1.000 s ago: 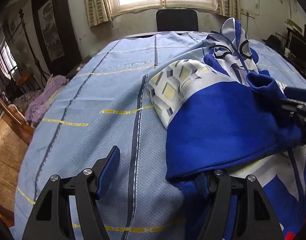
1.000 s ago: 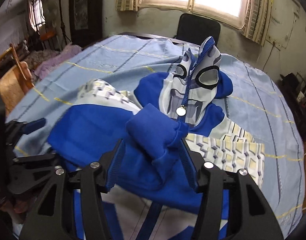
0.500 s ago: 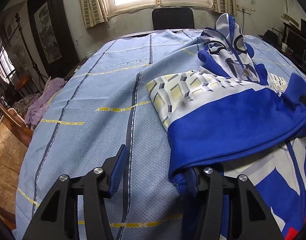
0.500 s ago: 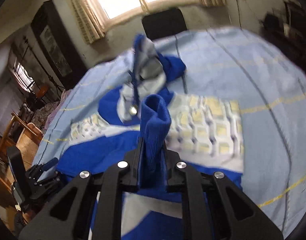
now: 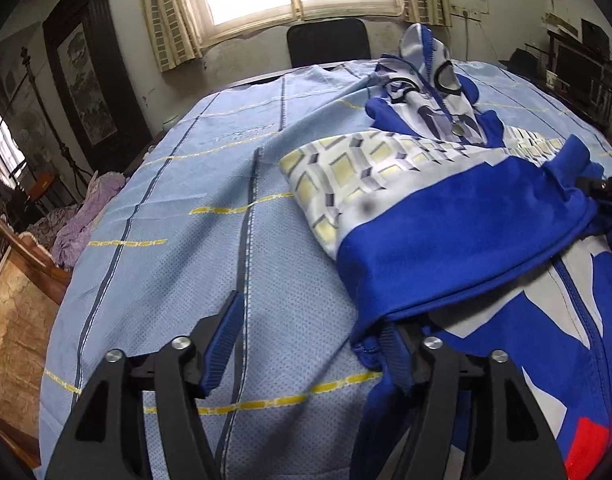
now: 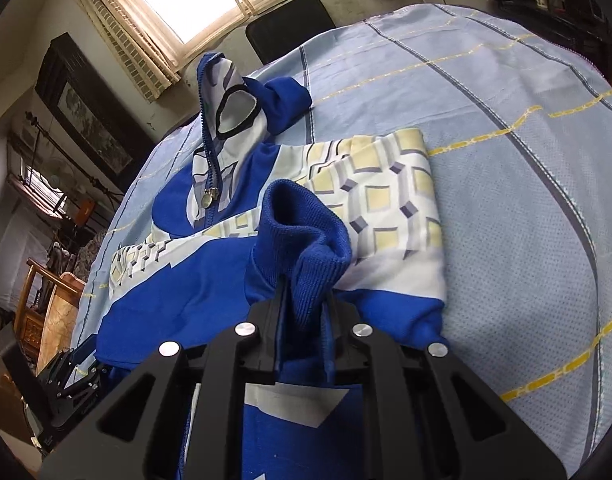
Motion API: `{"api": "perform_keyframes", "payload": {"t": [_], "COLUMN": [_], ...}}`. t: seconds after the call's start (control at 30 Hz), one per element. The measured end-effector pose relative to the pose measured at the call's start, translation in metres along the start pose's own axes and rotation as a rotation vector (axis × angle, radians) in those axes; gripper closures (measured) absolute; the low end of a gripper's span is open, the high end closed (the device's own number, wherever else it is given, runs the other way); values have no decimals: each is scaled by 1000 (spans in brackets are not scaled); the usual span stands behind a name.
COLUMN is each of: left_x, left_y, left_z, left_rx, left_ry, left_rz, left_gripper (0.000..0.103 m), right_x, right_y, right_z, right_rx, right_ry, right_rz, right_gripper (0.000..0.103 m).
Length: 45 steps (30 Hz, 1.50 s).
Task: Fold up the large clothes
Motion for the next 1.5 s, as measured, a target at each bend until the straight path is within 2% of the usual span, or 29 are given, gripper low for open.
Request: {"api": "perform_keyframes", "payload": {"t": [0.1,0.17,0.2,0.23,0.27,0.37,0.4,0.43,0.5,0.6,0.7,0.8,0.87,0.9,0.97,1.0,1.2,1.27,1.37,1.4,1.43,1.5], "left_x": [5,12,16,19,23,23,18,13,-4,-29,-49,-60,-64,-64,-67,-68,-65,-63,-63,-63,-65,-67], "left_y": [-5,-13,-18,-22,-27,-39,-43,-45,-51,-55,-42,-13,11,22,26,27,25,18,1,-4,-7,-7], "left_z": [-7,-10,-12,-13,-16,-17,-14,-9,8,40,70,81,75,70,57,54,50,45,32,26,22,16], "left_rx": [64,86,86,85,83,74,67,66,69,107,109,63,57,100,177,189,179,189,160,170,187,213], "left_ry": [-33,-37,-38,-40,-48,-64,-51,-37,3,67,120,128,99,79,23,16,21,14,-25,-40,-53,-81], "left_rz": [-9,4,15,23,32,60,72,80,93,115,113,67,10,-13,-33,-38,-18,9,71,84,91,89], "left_gripper": [35,35,34,33,32,32,32,32,32,32,32,32,29,23,22,21,20,20,21,21,21,21], "right_x": [0,-1,-2,-3,-4,-6,-6,-6,-7,-8,-9,-12,-13,-11,-10,-10,-7,-5,-3,-1,1,5], "right_y": [-1,-6,-9,-12,-13,-28,-36,-44,-54,-44,-23,-10,-4,0,0,0,0,-2,-8,-11,-16,-22], "right_z": [-5,-4,-3,1,5,18,19,19,6,-22,-41,-36,-16,-3,11,13,10,10,4,1,-5,-19], "right_rx": [36,15,6,7,23,64,52,32,-28,-60,-26,37,96,105,56,46,78,78,121,136,145,136], "right_ry": [-47,-39,-29,-16,0,56,66,74,35,-54,-117,-118,-71,-43,-12,-3,-13,-4,-27,-32,-51,-110], "right_rz": [11,25,28,34,35,83,108,141,175,126,73,49,19,-6,-22,-29,-24,-28,-19,-6,21,56], "right_gripper": [85,85,83,71,65,63,66,77,86,90,90,90,95,103,103,103,103,103,103,103,97,97]}}
Point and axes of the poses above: each gripper's, at about its wrist camera, not at the fingertips, and y roughly the way its jaws point, z to its right, x to its underside, the point moved 4 cm from there along y, roughly the way its jaws point, and after that the axes turned 13 degrees about -z, right-handed, at the moved point
